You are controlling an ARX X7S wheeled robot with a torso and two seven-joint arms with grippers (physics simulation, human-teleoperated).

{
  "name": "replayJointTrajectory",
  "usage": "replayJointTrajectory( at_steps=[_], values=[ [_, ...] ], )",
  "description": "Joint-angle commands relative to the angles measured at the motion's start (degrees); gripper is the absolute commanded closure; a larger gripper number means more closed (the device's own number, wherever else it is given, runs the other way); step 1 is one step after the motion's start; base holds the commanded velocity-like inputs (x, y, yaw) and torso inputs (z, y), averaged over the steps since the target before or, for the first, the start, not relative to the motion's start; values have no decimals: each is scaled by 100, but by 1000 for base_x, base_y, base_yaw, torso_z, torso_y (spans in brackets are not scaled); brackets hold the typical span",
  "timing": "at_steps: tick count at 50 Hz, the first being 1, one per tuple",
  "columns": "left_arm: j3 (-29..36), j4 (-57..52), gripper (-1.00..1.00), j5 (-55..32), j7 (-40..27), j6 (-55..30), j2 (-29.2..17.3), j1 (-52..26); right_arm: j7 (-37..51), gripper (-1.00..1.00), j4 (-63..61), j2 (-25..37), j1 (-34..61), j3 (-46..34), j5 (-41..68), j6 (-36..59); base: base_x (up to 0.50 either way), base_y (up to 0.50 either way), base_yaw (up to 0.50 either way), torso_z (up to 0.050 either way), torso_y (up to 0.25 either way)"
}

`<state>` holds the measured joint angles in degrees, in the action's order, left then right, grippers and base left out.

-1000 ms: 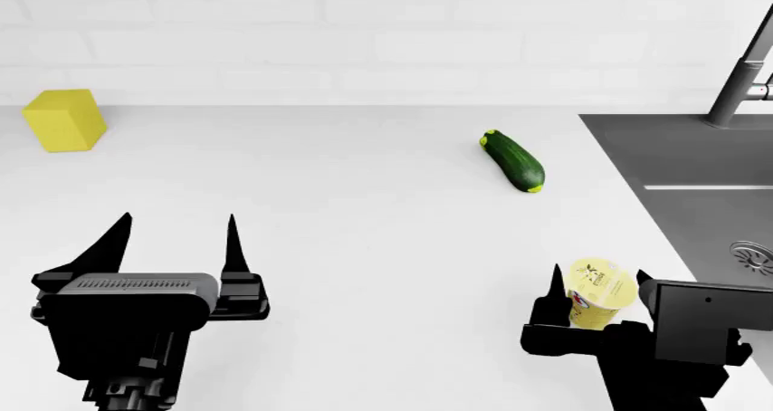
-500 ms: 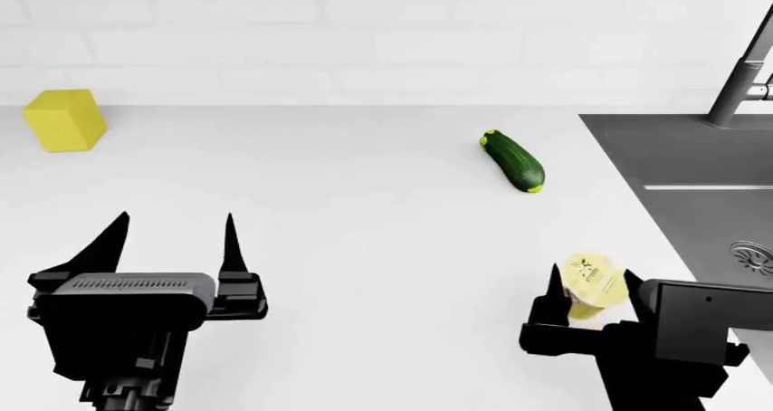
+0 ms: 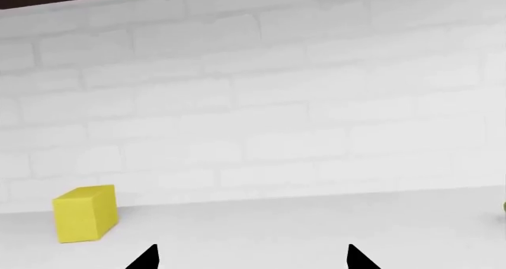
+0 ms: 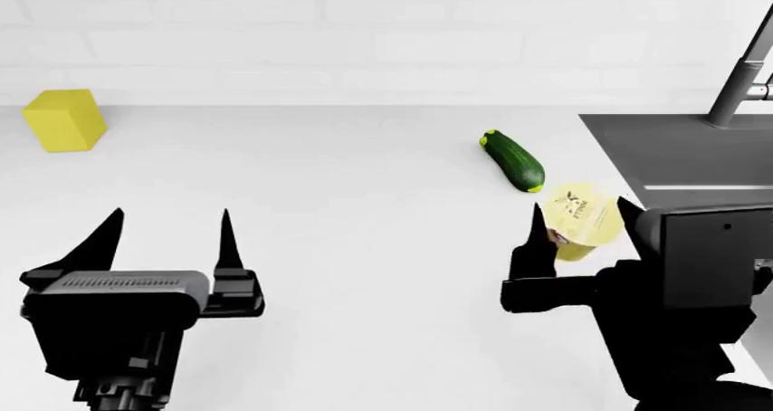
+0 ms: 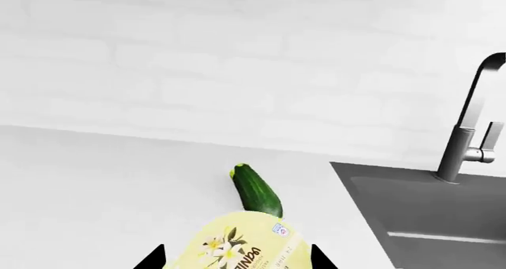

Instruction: Pick the bar and yogurt from the counter and place them in the cabinets closest to them.

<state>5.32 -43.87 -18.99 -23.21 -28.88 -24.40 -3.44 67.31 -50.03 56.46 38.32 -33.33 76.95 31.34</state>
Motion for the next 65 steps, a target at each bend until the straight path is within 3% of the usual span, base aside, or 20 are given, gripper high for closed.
replayJointTrajectory(
  at_steps=[1, 13, 26, 42, 51, 65],
  values=[
    [-21, -77, -100, -55, -32, -50, -19, -35, 748, 100, -260, -373, 2598, -145, 1770, 1489, 0, 0, 0, 0, 0],
    [-8, -132, -100, -74, -67, -99, -44, -68, 954, 100, 628, -1251, 5500, -528, 3379, 2463, 0, 0, 0, 0, 0],
    [-2, -185, -100, -105, -91, -124, -66, -76, -47, 100, 1977, -2076, 7426, -566, 3363, 3219, 0, 0, 0, 0, 0],
    [-15, -264, -100, -163, -148, -184, -83, -75, -1855, 100, 3382, -2798, 8293, -543, 1974, 3440, 0, 0, 0, 0, 0],
    [-67, -330, -100, -219, -173, -207, -108, -61, -3313, 100, 4133, -3057, 8632, -896, 596, 3260, 0, 0, 0, 0, 0],
    [-65, -358, -100, -255, -194, -222, -133, -84, -4536, 100, 5376, -3315, 8979, -1264, -580, 2719, 0, 0, 0, 0, 0]
  ],
)
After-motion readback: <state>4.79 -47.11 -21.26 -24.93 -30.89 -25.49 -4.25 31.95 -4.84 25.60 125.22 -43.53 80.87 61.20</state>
